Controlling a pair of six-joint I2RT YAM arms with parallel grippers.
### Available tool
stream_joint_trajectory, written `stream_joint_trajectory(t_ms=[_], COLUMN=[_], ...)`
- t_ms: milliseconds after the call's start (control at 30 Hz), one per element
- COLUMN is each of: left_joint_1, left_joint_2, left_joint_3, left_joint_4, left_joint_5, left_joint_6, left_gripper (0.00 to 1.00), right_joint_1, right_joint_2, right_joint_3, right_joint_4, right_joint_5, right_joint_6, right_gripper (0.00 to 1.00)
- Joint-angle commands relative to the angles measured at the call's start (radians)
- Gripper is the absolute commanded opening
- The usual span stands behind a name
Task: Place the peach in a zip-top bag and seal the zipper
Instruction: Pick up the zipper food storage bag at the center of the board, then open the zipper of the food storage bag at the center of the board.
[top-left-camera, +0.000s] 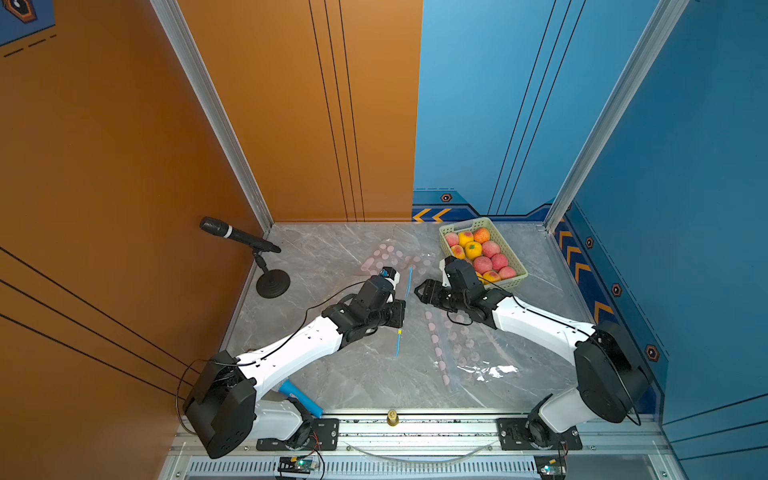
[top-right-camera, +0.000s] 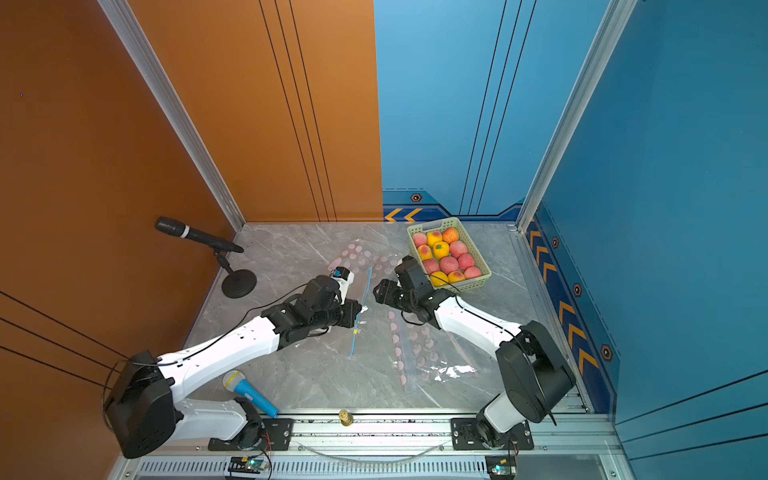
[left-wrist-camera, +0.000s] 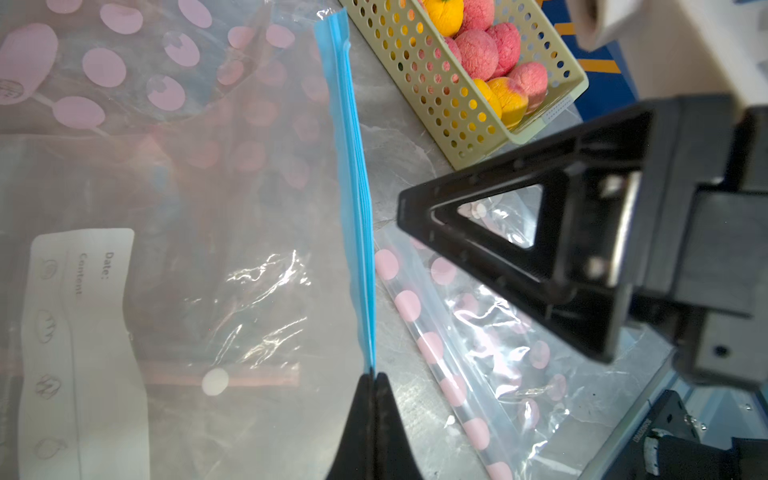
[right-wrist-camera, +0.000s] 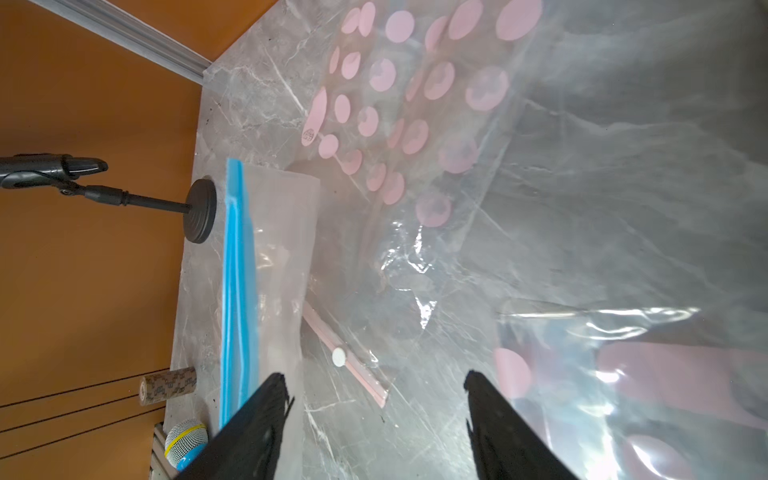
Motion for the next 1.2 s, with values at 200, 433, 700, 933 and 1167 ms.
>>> stream_joint_trajectory(t_ms=[200,433,700,933,1167], left_joint_1=[0.011,0.013,0.014,0.015,0.016], left_joint_2=[0.010,0.028,0.034,0.030,0.030], left_joint_3=[-0.012,-0.004,-0.008,-0.017,-0.019], left_joint_4=[0.039,0.041,0.045,0.056,0.057], left_joint_5=[0.019,0.012,0.006,0.000,-0.001], left_joint_6=[-0.026,-0.033,-0.035,-0.044,-0.045], left_gripper=[0.00,0.00,0.00,0.00,0.00], right_joint_1=[0.018,0.033,0.058,0.057,0.056], right_joint_2=[0.013,-0.021,-0.018,-0.015,-0.009], right_joint_3=[0.035,0.028,0.058,0.058,0.048], right_joint_4=[0.035,0.035,0.021,-0.005,0.005], right_joint_5=[0.004,0.024,0.039,0.087,0.069], right_joint_6=[0.025,0.025,0.008,0.014,0.022], right_gripper=[0.62,0.57,0.56,0.49,0.48])
